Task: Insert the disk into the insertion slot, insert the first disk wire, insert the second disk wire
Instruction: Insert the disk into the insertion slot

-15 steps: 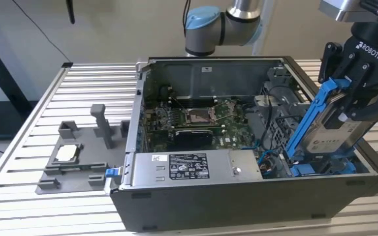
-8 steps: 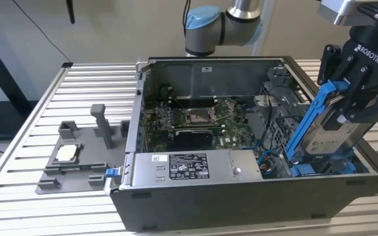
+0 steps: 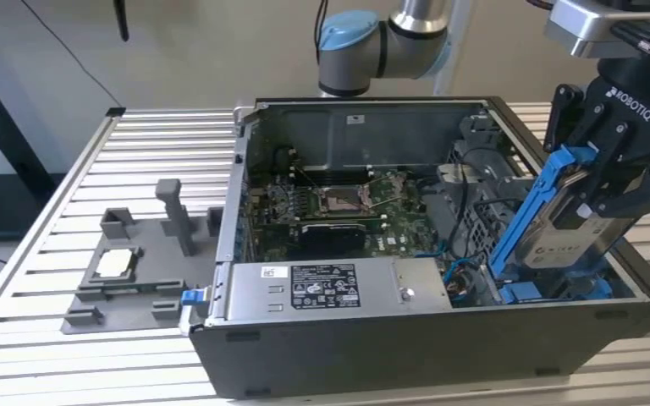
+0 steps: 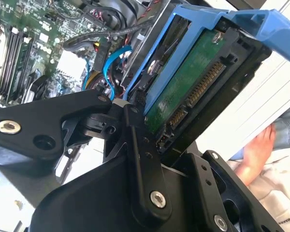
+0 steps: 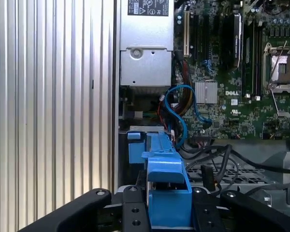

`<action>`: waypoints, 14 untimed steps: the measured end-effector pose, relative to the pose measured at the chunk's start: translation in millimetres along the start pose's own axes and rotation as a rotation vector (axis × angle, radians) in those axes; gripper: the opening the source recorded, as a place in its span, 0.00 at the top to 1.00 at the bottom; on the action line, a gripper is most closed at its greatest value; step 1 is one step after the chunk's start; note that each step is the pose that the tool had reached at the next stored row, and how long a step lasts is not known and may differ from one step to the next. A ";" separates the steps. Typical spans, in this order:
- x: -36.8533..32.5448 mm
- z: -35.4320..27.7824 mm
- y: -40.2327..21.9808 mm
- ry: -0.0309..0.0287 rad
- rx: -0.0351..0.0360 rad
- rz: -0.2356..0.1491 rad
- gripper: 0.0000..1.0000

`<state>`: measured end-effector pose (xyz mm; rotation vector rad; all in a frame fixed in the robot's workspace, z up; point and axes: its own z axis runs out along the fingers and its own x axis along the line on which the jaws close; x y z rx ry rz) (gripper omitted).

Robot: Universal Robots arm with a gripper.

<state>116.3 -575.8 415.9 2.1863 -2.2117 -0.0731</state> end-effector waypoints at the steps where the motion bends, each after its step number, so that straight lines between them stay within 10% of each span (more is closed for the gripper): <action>1: 0.0 0.9 -0.1 -0.0029 0.0000 -0.001 0.67; 14: 0.1 10.0 -2.5 -0.0200 -0.0008 -0.013 0.67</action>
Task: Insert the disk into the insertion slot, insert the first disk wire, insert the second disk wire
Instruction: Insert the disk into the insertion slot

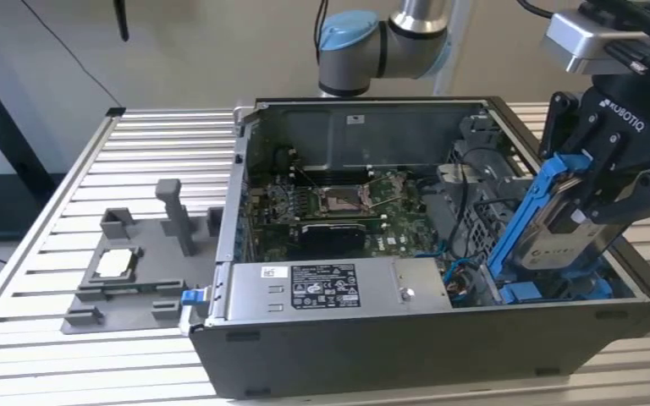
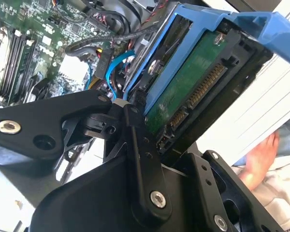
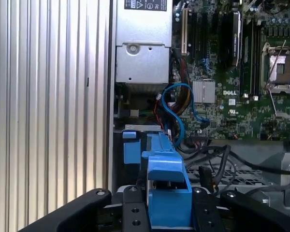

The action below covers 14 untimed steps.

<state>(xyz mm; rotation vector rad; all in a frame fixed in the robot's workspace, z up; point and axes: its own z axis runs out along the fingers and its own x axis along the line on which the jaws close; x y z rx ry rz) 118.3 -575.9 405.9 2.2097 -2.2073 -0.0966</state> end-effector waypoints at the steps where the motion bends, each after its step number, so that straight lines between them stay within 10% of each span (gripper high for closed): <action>1: 0.0 0.9 0.0 -0.0019 0.0000 -0.001 0.67; 14: 0.1 -8.0 -2.8 -0.0037 -0.0371 -0.001 0.67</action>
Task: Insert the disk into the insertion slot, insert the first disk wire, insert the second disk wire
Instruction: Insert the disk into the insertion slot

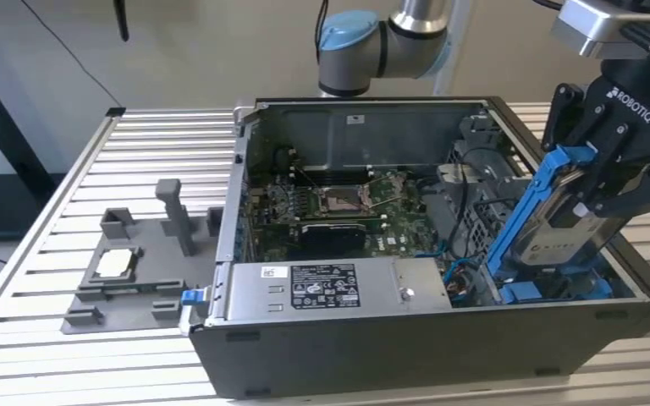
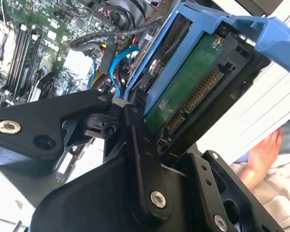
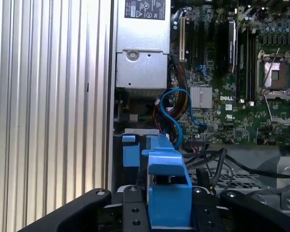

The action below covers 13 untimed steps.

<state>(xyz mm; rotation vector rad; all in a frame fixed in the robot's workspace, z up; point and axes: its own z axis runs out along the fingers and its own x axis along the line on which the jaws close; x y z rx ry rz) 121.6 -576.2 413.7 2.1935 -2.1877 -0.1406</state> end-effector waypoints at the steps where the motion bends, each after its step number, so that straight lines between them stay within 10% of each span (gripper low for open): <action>1: 0.1 0.0 -0.6 -0.0001 -0.0041 0.000 0.67; 13: 0.1 0.0 -2.1 0.0000 -0.0072 0.000 0.67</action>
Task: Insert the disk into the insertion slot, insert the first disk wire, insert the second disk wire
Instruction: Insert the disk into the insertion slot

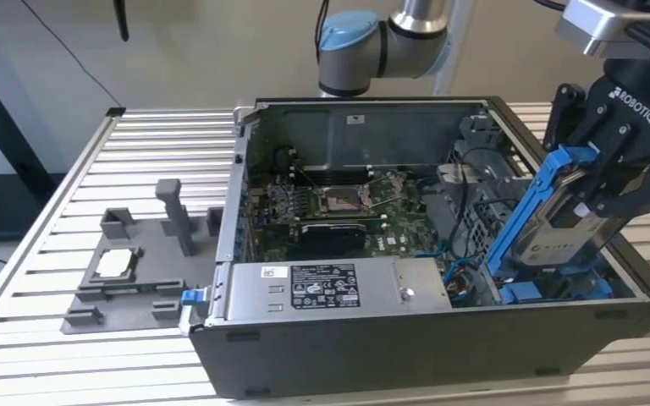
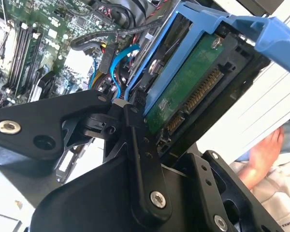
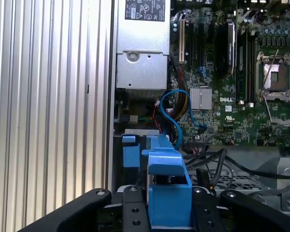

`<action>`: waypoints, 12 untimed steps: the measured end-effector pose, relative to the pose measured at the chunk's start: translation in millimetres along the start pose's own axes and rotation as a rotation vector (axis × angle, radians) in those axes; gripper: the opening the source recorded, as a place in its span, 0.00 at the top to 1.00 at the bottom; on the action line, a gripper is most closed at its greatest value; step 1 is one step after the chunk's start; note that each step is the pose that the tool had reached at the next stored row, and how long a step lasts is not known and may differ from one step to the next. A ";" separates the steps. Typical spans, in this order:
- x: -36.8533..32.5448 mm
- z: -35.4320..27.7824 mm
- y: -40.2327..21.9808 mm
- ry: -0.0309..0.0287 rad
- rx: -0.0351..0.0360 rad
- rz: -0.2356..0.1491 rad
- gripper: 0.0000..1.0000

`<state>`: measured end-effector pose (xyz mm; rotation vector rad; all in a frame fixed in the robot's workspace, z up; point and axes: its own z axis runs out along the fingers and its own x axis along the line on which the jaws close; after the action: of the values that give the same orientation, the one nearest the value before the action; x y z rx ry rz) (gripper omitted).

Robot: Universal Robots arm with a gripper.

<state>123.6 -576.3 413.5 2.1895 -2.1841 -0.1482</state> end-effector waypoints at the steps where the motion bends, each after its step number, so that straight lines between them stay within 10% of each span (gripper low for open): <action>1: 0.0 0.1 0.0 0.0000 0.0000 0.000 0.67; 12: 0.2 3.0 -5.8 0.0004 -0.0029 0.000 0.67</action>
<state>129.0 -576.3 409.9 2.1878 -2.1823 -0.1508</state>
